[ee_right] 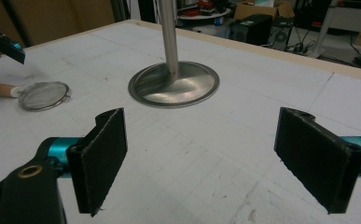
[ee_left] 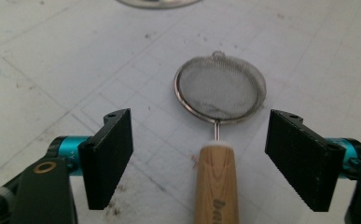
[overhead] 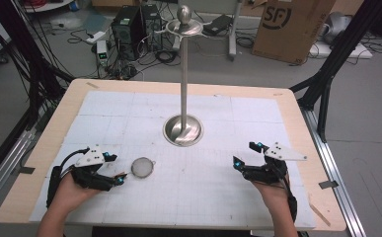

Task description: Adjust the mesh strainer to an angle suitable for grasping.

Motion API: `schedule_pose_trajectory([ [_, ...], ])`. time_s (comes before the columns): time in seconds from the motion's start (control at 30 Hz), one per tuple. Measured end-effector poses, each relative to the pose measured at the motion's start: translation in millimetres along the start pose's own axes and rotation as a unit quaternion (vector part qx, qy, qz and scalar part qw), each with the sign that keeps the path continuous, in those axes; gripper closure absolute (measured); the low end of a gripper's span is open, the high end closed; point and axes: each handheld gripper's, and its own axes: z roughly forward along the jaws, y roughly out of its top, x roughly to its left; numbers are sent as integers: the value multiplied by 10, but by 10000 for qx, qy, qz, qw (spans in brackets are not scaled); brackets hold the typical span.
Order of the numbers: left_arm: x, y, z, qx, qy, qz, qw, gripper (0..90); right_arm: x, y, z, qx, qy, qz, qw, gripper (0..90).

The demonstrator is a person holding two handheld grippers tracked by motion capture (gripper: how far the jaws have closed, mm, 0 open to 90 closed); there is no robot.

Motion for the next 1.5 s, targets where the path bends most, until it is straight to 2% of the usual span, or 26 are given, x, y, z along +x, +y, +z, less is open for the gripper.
schedule_pose_trajectory([
  [0.07,0,-2,4,80,9,23,10000,254,-1,-6,3,3,-4,-4,10000,161],
  [0.1,-2,2,9,231,52,81,9997,269,1,-10,1,23,4,13,10000,161],
  [0.3,-33,19,65,421,-66,148,9990,357,0,-27,1,39,-9,8,10000,161],
  [0.4,-42,24,87,585,-29,200,9981,429,3,-34,-4,56,-16,23,10000,161],
  [0.53,-64,42,99,635,-23,252,9977,545,2,-45,-7,77,-18,40,10000,161],
  [0.6,-71,48,99,653,-20,242,9976,569,3,-48,-5,93,-20,37,9999,161],
  [0.73,-82,35,134,945,-225,222,9950,564,4,-48,-6,80,-7,37,10000,161],
  [0.87,-78,29,138,965,-284,173,9948,570,1,-49,-4,85,-18,24,10000,161],
  [0.97,-83,27,140,934,-331,181,9949,610,5,-51,1,95,-12,25,10000,161],
  [1.1,-104,37,138,956,-360,275,9944,672,9,-54,8,121,-7,15,9999,161],
  [1.13,-104,37,138,956,-360,275,9944,675,9,-55,10,118,-14,8,9999,161],
  [1.2,-118,51,137,1010,-329,424,9934,677,12,-56,12,133,-13,14,9999,161],
  [1.5,-146,67,163,956,-450,519,9930,681,10,-60,17,138,-15,14,9999,161],
])
